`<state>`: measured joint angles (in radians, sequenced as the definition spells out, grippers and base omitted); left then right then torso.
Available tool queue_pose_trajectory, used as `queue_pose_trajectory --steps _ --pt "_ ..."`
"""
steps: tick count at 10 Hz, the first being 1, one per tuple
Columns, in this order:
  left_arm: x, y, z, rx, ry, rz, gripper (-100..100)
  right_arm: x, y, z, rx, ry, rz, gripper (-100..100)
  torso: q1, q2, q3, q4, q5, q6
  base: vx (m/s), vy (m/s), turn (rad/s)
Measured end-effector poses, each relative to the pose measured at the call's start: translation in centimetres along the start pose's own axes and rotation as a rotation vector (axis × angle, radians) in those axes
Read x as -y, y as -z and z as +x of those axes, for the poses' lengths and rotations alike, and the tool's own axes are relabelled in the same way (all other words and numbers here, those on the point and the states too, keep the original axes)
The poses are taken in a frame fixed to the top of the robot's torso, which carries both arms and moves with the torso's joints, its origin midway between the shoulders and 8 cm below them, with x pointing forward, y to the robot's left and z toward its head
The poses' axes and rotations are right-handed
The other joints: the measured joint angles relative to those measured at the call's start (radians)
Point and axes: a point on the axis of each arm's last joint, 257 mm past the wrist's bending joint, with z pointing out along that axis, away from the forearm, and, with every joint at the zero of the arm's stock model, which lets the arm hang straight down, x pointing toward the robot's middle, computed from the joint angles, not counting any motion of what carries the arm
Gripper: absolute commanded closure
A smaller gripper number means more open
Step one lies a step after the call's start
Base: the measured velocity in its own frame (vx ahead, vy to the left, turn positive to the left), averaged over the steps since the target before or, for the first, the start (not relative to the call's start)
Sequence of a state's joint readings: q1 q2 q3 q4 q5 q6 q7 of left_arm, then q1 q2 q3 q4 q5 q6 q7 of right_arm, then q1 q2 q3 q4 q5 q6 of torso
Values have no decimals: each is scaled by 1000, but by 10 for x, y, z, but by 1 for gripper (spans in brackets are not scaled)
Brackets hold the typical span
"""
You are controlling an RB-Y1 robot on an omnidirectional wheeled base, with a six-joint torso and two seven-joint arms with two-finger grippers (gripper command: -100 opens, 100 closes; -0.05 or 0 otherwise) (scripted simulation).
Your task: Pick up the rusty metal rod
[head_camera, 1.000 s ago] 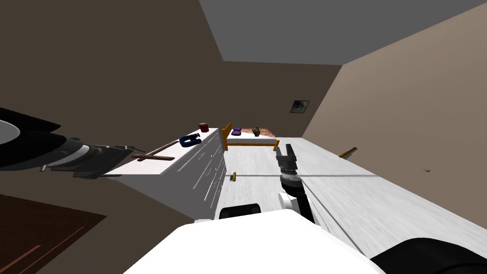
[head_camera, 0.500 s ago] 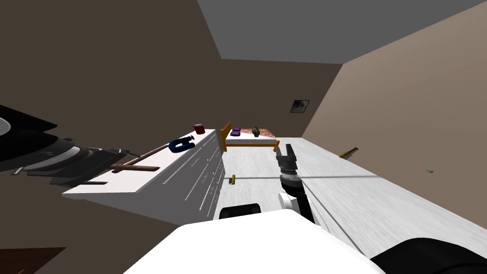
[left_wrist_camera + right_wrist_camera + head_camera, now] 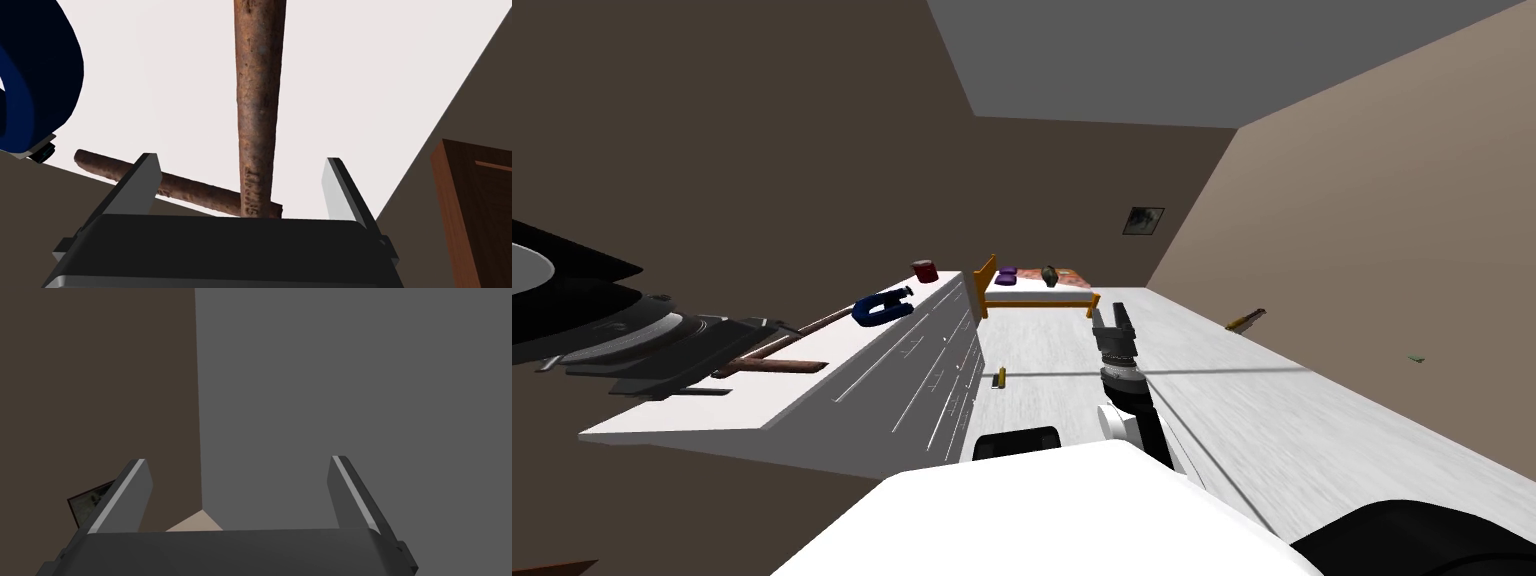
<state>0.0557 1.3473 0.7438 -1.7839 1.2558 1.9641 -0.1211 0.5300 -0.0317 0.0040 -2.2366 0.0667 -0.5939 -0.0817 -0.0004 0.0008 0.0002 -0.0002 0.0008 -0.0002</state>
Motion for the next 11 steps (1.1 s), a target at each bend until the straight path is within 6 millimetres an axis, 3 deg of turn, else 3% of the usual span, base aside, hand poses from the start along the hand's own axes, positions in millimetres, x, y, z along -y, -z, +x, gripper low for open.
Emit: queue_pose_trajectory --steps 1,2,6,7,8,10,11 --pt "-1 -9 -2 1 5 0 -100 0 0 0 0 0 0 0 0 1 1 0 0 0 -9 1 -10" --pt "0 -10 -2 2 4 2 100 0 0 0 0 0 0 0 0 1 1 0 0 0 0 0 0" --pt "0 -10 -2 1 4 1 100 0 0 0 0 0 0 0 0 0 0 0 0 0 0 0 0" --pt "0 -10 -2 1 4 2 0 0 0 0 0 0 0 0 0 0 0 0 0 0 0 0 0" --pt "0 -10 -2 1 4 2 100 0 0 0 0 0 0 0 0 0 0 0 0 0 9 -1 59" --pt "1 4 -1 1 -3 5 100 0 0 0 0 0 0 0 -1 0 1 1 -1 -1 12 -1 31" --pt "1 5 -1 1 -3 4 0 0 0 0 0 0 0 0 0 0 0 0 0 -1 0 0 0"
